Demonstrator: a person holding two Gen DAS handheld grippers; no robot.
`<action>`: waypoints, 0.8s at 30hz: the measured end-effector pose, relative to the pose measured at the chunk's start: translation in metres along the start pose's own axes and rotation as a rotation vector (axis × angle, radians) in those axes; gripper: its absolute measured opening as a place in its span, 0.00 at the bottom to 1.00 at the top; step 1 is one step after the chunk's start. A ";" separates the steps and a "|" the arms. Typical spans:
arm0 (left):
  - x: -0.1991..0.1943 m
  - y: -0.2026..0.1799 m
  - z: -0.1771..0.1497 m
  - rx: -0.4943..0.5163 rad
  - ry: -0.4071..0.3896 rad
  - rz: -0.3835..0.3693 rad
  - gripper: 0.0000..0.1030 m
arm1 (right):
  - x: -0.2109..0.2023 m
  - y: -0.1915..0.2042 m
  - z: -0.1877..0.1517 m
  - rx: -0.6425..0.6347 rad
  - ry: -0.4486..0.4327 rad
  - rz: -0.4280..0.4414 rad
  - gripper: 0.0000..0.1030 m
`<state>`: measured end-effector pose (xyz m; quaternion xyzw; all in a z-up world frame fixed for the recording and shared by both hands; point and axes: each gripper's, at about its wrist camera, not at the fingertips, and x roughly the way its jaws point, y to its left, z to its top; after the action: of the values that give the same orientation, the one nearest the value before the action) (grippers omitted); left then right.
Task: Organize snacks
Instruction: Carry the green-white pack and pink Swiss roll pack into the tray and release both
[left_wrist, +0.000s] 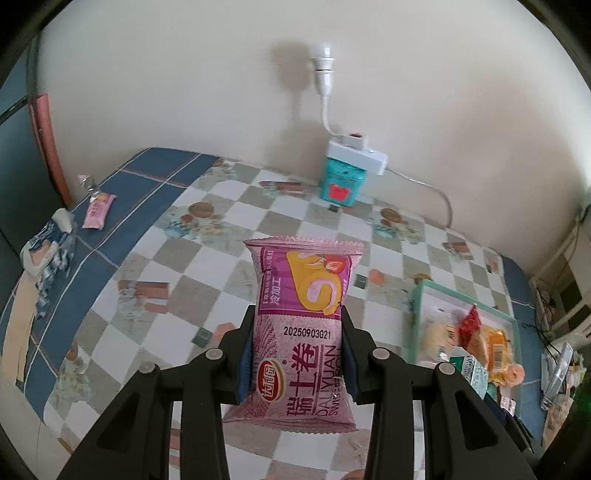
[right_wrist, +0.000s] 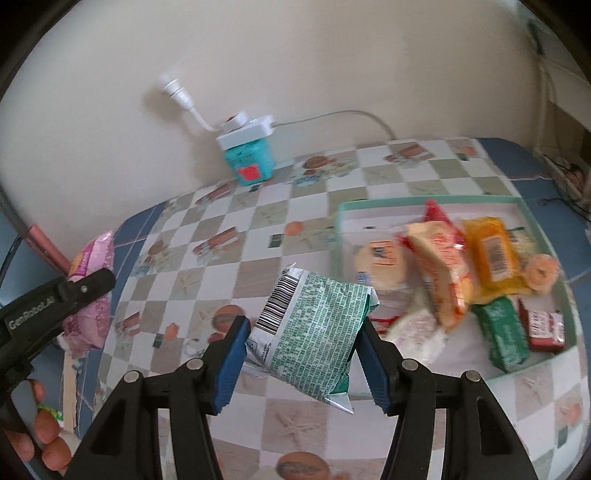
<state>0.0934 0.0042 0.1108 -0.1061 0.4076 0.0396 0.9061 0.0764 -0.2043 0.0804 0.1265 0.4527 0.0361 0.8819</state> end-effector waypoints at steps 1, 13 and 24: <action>-0.001 -0.004 0.000 0.007 -0.001 -0.004 0.40 | -0.002 -0.007 0.000 0.013 -0.005 -0.011 0.59; 0.009 -0.069 -0.010 0.110 0.053 -0.152 0.40 | -0.022 -0.109 0.009 0.229 -0.067 -0.178 0.59; 0.014 -0.149 -0.034 0.285 0.114 -0.255 0.40 | -0.042 -0.166 0.009 0.338 -0.111 -0.249 0.59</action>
<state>0.1014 -0.1485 0.1016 -0.0294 0.4431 -0.1399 0.8850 0.0509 -0.3736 0.0760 0.2176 0.4151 -0.1567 0.8694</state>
